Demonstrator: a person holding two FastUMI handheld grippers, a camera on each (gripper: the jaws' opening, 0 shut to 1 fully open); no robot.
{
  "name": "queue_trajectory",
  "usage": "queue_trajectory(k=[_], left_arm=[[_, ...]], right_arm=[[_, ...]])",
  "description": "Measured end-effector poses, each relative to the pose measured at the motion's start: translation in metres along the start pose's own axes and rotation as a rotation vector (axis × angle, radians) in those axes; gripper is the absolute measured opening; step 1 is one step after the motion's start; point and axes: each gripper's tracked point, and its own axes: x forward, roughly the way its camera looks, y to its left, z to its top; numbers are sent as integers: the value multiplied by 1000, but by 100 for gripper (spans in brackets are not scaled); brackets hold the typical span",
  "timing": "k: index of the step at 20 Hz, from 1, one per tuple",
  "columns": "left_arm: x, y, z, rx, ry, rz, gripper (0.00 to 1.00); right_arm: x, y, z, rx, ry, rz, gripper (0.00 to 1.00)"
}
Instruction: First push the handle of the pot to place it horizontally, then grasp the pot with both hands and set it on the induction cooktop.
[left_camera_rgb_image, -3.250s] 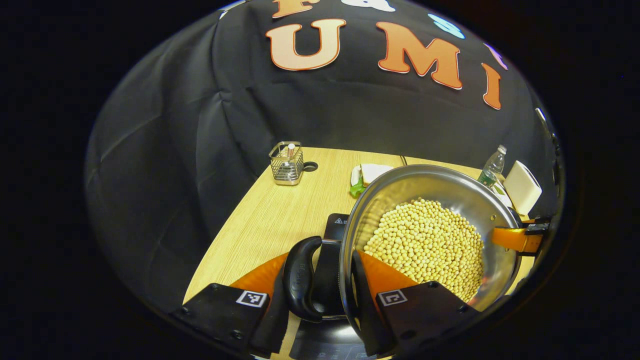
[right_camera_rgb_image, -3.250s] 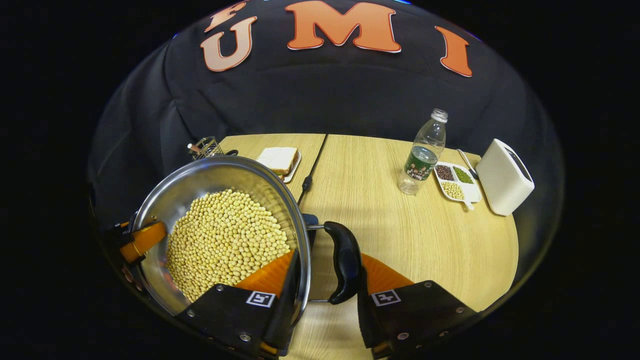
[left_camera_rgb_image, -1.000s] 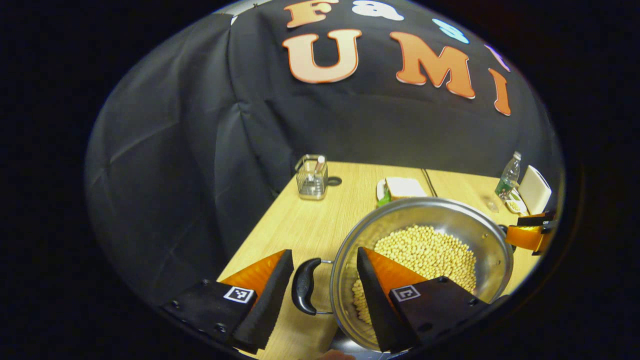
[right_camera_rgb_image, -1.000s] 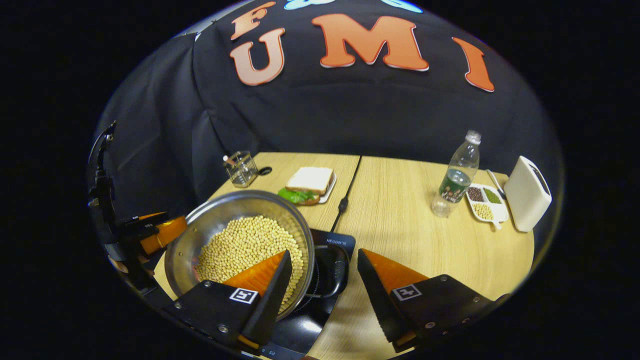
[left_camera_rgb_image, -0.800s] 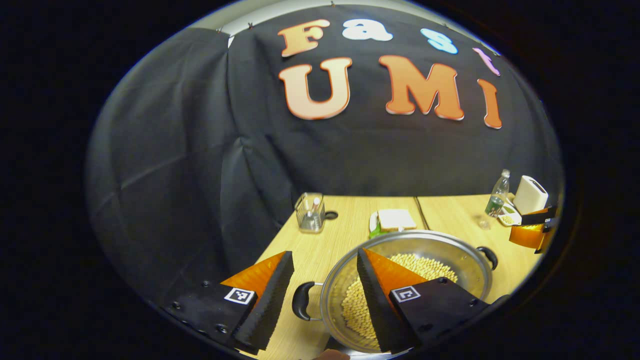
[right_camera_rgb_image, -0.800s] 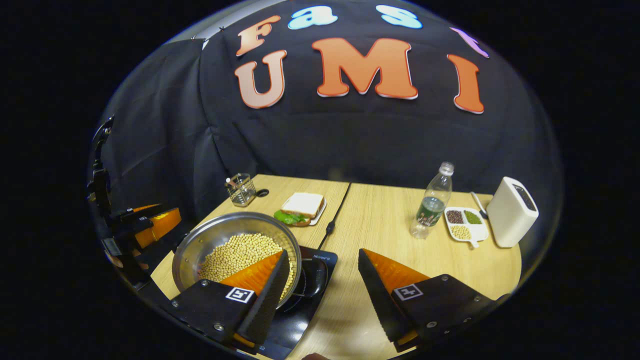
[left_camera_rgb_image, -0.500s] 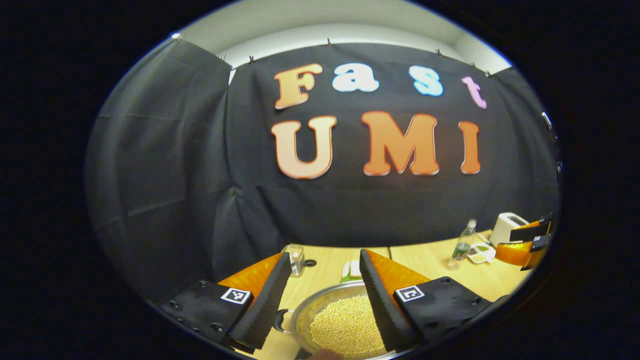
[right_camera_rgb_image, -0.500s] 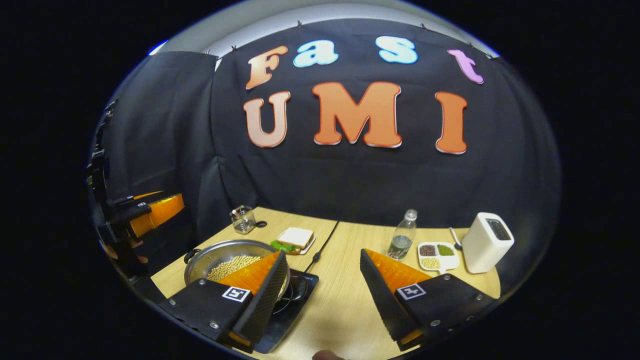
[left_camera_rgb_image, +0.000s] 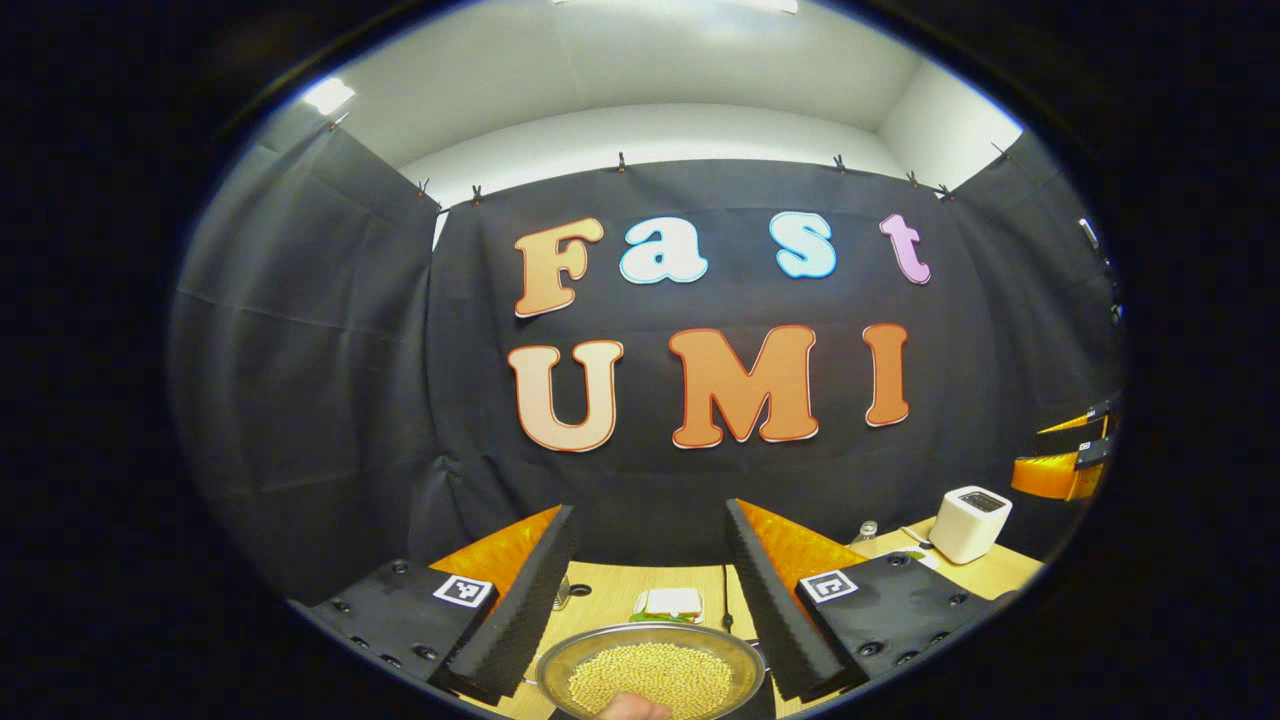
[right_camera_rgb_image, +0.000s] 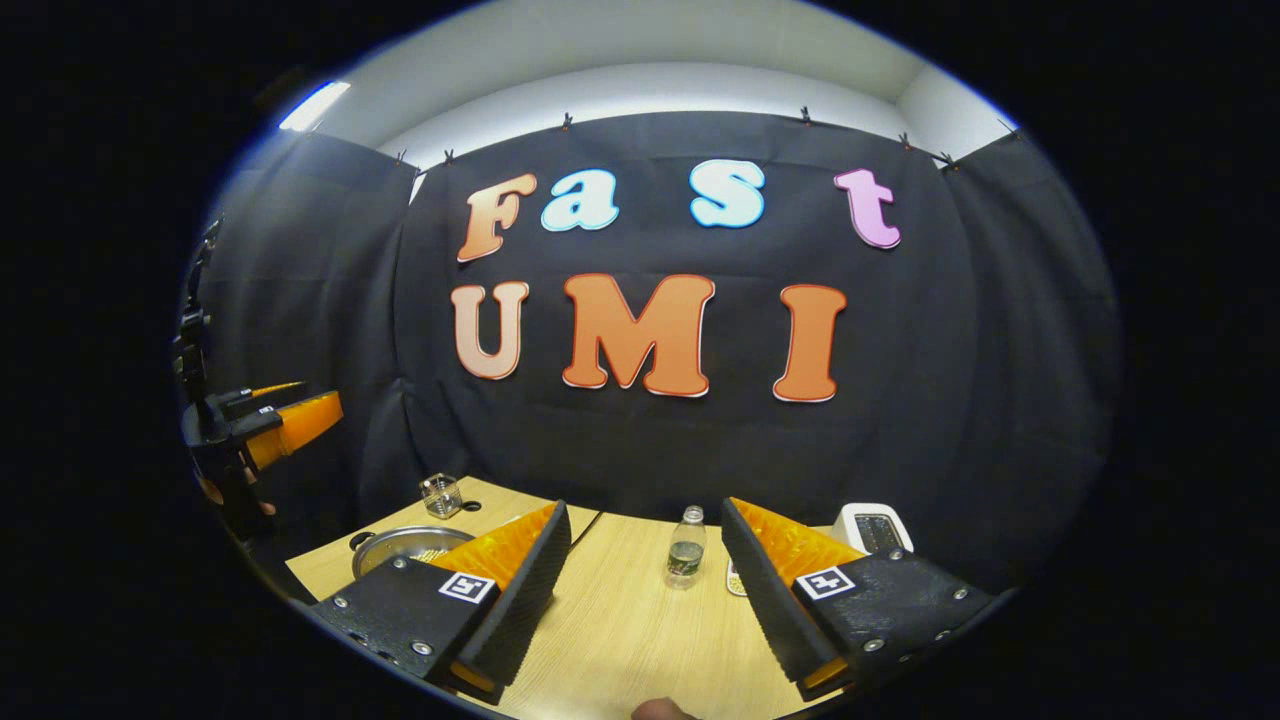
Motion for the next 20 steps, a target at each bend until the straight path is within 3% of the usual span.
queue_trajectory(k=[3,4,7,10,11,12,15,19,20], left_arm=[[-2,-14,32,-18,-58,3,100],[-4,-20,41,-30,-70,-9,100],[-8,-16,58,-25,-104,9,99],[-17,-15,74,-55,-148,31,99],[-18,-16,80,-66,-164,31,99],[-21,-17,84,-70,-178,26,99],[-32,-16,87,-78,-195,38,99],[-34,-24,85,-81,-188,31,99],[-33,-26,84,-81,-188,27,99]], right_arm=[[-13,-27,36,-2,-102,-58,94],[-19,-34,45,-7,-134,-80,89],[-34,-54,66,-15,-216,-149,98],[-49,-60,74,-17,-279,-180,94],[-52,-60,77,-16,-291,-181,89],[-56,-63,76,-7,-288,-179,98],[-55,-61,66,22,-260,-142,94],[-49,-70,58,23,-259,-159,98],[-50,-75,58,19,-261,-167,94]])
